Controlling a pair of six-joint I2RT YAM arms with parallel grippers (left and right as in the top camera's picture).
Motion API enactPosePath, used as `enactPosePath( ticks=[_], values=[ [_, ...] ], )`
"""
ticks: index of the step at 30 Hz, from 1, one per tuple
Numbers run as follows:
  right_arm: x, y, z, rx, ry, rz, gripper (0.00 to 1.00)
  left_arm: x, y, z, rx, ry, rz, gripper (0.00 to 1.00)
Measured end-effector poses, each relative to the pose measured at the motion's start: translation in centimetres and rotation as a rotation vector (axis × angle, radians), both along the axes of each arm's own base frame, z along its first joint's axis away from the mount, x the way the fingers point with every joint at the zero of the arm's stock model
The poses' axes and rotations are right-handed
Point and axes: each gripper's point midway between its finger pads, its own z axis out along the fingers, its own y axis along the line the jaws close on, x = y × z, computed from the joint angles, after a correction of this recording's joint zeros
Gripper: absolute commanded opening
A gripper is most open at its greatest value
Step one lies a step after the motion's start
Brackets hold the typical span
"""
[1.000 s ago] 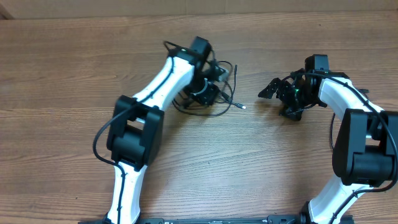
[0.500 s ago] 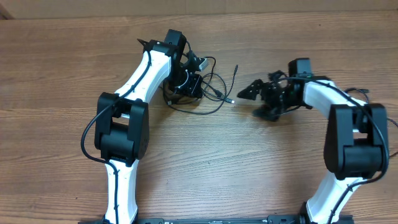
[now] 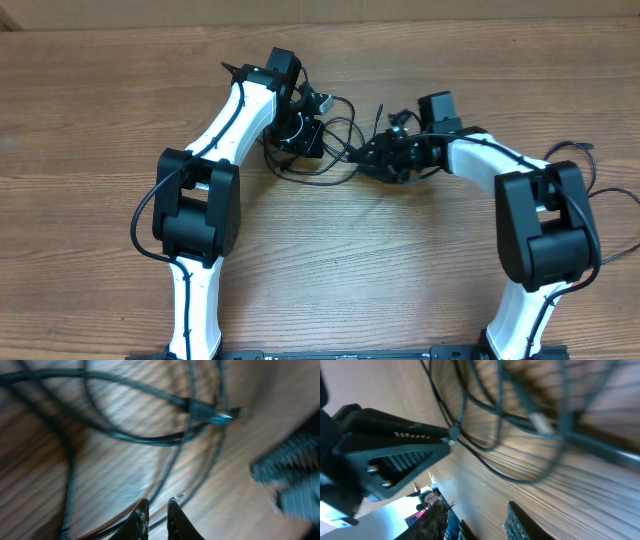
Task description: Untangle cables
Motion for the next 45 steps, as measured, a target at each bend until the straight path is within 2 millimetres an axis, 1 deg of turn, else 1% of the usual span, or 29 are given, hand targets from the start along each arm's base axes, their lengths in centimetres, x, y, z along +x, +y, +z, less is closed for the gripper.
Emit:
enactPosePath(
  ticks=[1,2,3,5,6,8,10,12,15,16,17,19,23,29,33,37,45],
  values=[
    [0.0,0.7,0.2,0.004,-0.014,0.007,0.5,0.2,0.5,-0.2,0.032,-0.001,0.022,0.14],
    [0.2,1.3,0.4,0.009,-0.028,0.01,0.53,0.3,0.9,-0.4,0.062,-0.001,0.045,0.14],
    [0.2,1.9,0.6,0.016,-0.046,0.021,0.52,0.5,1.4,-0.6,0.092,-0.001,0.071,0.14],
    [0.2,3.0,1.0,0.028,-0.072,0.035,0.47,0.7,2.2,-0.9,0.133,0.001,0.11,0.15],
    [0.2,3.4,1.2,0.035,-0.078,0.039,0.46,0.8,2.6,-0.9,0.149,0.004,0.127,0.16],
    [0.4,4.0,1.4,0.044,-0.071,0.026,0.45,0.9,3.3,-1.0,0.17,0.01,0.155,0.18],
    [0.7,4.1,1.4,0.038,-0.055,-0.001,0.43,1.0,4.0,-1.1,0.183,0.016,0.181,0.22],
    [1.0,3.9,0.8,0.005,-0.034,-0.042,0.41,1.3,4.8,-1.1,0.185,0.021,0.211,0.24],
    [1.6,3.7,-0.3,-0.069,-0.013,-0.111,0.4,1.7,5.9,-1.1,0.185,0.029,0.251,0.27],
    [1.7,3.8,-0.7,-0.096,-0.011,-0.131,0.41,1.8,6.2,-1.1,0.185,0.031,0.261,0.28],
    [1.7,3.9,-1.0,-0.122,-0.012,-0.148,0.45,1.9,6.5,-1.1,0.185,0.032,0.271,0.29],
    [1.7,4.3,-1.7,-0.178,-0.019,-0.182,0.48,2.1,7.0,-1.1,0.185,0.033,0.284,0.3],
    [1.4,5.2,-2.8,-0.273,-0.03,-0.238,0.51,2.2,6.9,-1.1,0.183,0.029,0.285,0.32],
    [1.3,5.7,-3.8,-0.386,-0.069,-0.316,0.53,2.3,6.9,-1.1,0.182,0.025,0.285,0.34],
    [1.0,6.0,-3.9,-0.45,-0.102,-0.341,0.55,2.3,6.9,-1.1,0.182,0.023,0.286,0.33],
    [0.2,6.4,-4.0,-0.502,-0.111,-0.341,0.55,2.3,6.9,-1.1,0.182,0.023,0.286,0.36],
    [-1.3,5.4,-4.2,-0.571,-0.05,-0.346,0.56,2.3,7.1,-1.1,0.194,0.021,0.287,0.38]
  ],
)
